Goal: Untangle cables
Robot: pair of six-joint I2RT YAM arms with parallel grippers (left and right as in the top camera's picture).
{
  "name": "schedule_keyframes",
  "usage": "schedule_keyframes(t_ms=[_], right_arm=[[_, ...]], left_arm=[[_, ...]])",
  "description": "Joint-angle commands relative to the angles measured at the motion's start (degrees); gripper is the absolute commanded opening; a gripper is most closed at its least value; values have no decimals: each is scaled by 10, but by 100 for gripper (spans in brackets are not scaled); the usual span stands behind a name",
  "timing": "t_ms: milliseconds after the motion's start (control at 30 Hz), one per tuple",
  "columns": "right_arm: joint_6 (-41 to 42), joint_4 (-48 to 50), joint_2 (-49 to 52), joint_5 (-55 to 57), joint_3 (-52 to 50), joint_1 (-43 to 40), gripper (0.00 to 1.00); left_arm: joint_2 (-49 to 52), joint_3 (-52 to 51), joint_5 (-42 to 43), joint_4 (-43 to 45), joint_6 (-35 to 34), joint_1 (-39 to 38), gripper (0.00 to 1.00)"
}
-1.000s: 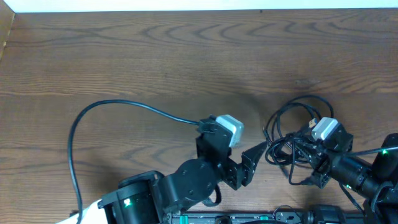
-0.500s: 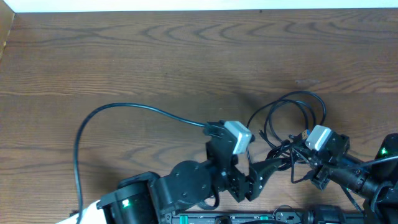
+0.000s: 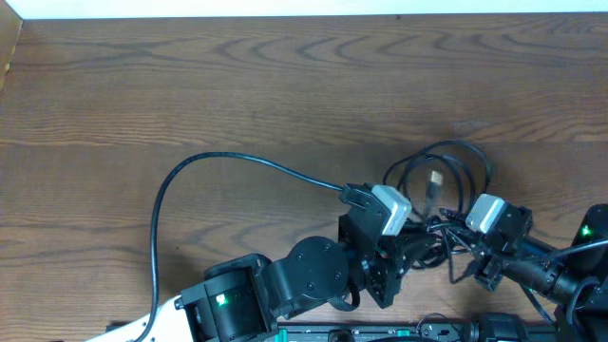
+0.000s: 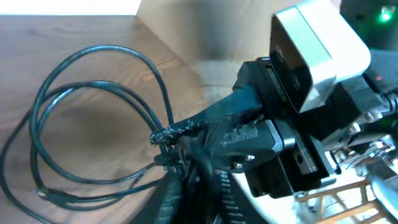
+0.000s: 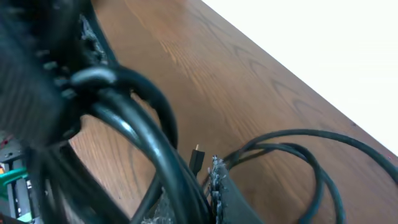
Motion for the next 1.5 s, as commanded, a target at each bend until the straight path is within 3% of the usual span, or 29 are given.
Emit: schedule_keyframes(t_ms=[0, 267, 500, 933, 1033, 1267, 1467], right_arm=[[-11, 0, 0, -23, 6, 0, 1], [-10, -15, 0, 4, 6, 0, 1], [50, -17, 0, 73, 6, 0, 1], [66, -27, 0, 76, 6, 0, 1], [111, -19, 0, 110, 6, 0, 1], [302, 23, 0, 224, 6, 0, 1], [307, 52, 0, 213, 6, 0, 1]], left_arm=[[1, 9, -25, 3, -1, -1, 8], [-10, 9, -54, 5, -1, -1, 7], [-37, 9, -87, 5, -1, -1, 8], [-84, 9, -148, 5, 23, -1, 8], [-88, 9, -141, 5, 34, -1, 7], [-92, 9, -84, 5, 118, -1, 7], [-93, 9, -76, -17, 126, -1, 8]])
